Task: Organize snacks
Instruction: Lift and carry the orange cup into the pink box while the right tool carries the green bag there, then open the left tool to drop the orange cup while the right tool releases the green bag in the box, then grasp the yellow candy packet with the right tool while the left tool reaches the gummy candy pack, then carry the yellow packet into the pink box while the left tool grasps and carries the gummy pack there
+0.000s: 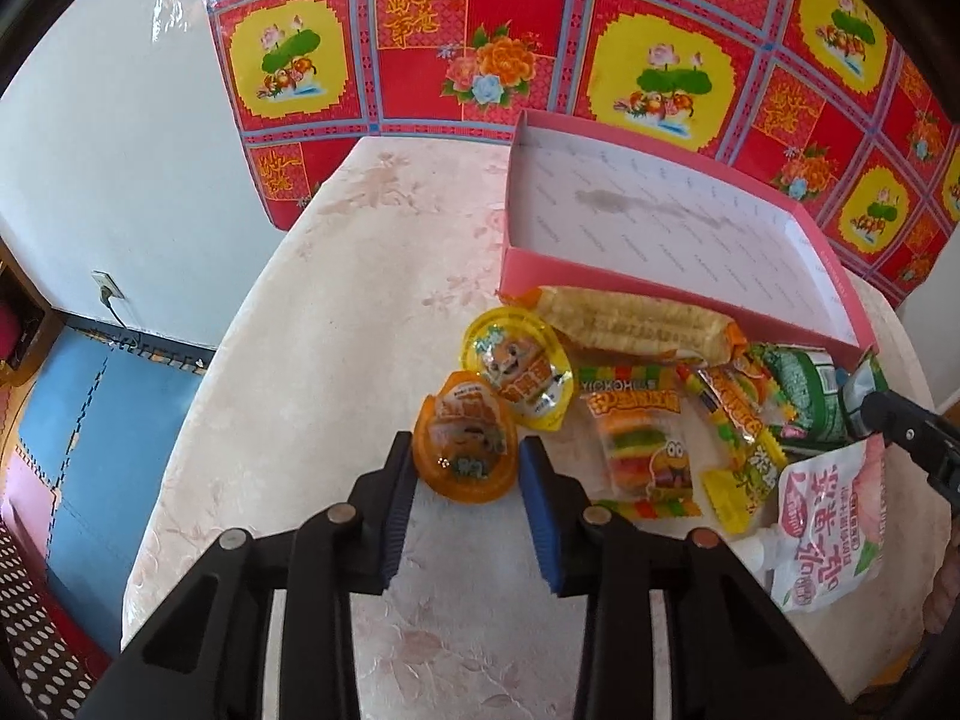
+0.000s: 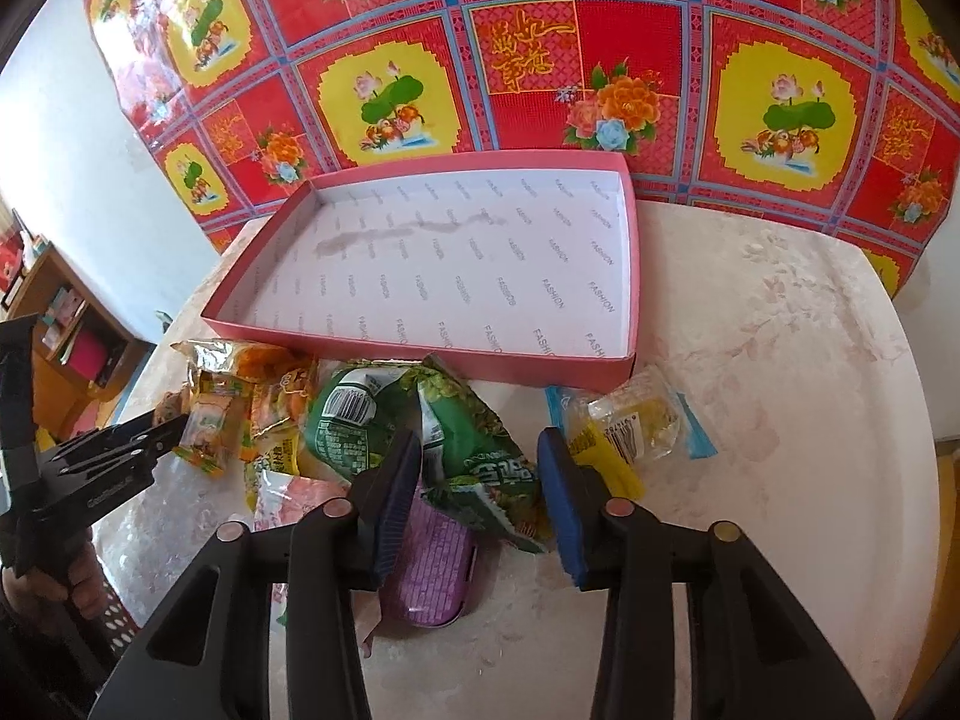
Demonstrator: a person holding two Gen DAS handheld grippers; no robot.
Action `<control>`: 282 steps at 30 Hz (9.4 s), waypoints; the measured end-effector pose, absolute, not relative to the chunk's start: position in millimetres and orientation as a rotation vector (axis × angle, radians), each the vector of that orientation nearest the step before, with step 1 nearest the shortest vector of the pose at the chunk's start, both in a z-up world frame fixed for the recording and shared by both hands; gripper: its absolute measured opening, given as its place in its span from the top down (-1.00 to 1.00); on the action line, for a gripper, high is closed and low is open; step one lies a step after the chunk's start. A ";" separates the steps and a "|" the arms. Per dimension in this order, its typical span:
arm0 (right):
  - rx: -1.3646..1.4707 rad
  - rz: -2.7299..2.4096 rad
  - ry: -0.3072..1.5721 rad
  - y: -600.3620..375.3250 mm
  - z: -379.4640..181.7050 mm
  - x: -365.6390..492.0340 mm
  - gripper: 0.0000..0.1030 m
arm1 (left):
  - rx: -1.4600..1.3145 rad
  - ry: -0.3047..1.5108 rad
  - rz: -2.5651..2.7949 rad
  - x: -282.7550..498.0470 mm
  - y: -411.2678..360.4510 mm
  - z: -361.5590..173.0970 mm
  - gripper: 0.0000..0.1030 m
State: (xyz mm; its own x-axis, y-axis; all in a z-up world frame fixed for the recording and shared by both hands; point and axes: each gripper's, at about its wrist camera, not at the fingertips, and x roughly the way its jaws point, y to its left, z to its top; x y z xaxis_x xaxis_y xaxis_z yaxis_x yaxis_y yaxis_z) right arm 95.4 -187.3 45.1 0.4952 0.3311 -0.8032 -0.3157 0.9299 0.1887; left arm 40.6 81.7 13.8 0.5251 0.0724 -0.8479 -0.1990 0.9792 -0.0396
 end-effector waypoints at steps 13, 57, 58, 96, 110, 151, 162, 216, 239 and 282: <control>0.035 0.416 0.925 -193.4 60.4 81.6 0.42 | -0.158 0.958 0.083 32.0 76.2 34.9 0.34; 0.010 0.327 0.824 -185.9 84.9 198.0 0.42 | -0.115 0.886 -0.078 182.0 28.6 57.5 0.33; 0.004 0.322 0.825 -185.0 81.7 200.4 0.42 | -0.113 0.888 -0.082 186.2 27.5 55.2 0.33; -0.043 0.358 0.831 -191.0 82.4 248.2 0.27 | -0.089 0.935 -0.073 204.6 14.9 61.4 0.08; -0.116 0.499 0.958 -207.2 116.6 219.0 0.27 | -0.084 0.934 -0.057 155.3 46.8 106.0 0.07; 0.006 0.340 1.192 -235.5 36.8 102.4 0.27 | -0.215 1.110 -0.023 54.5 45.3 26.1 0.07; -0.008 0.328 1.162 -228.5 30.3 101.5 0.19 | -0.204 1.123 -0.014 59.7 45.0 17.0 0.07; 0.083 0.352 0.939 -248.5 92.3 89.4 0.51 | -0.133 0.909 -0.066 45.9 46.3 68.7 0.21; 0.065 0.406 0.837 -211.8 138.8 159.1 0.51 | -0.099 0.850 -0.068 111.5 36.4 102.3 0.21; 0.090 0.462 1.035 -104.3 25.2 272.7 0.51 | -0.115 0.981 -0.015 185.5 49.2 15.3 0.20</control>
State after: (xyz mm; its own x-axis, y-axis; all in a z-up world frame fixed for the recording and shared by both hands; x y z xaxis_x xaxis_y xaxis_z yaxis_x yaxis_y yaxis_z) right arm 272.7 -104.3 25.2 0.4242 0.4100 -0.8074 -0.3269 0.9008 0.2857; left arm 185.5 49.2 15.3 0.5570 -0.0651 -0.8280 -0.0392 0.9938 -0.1045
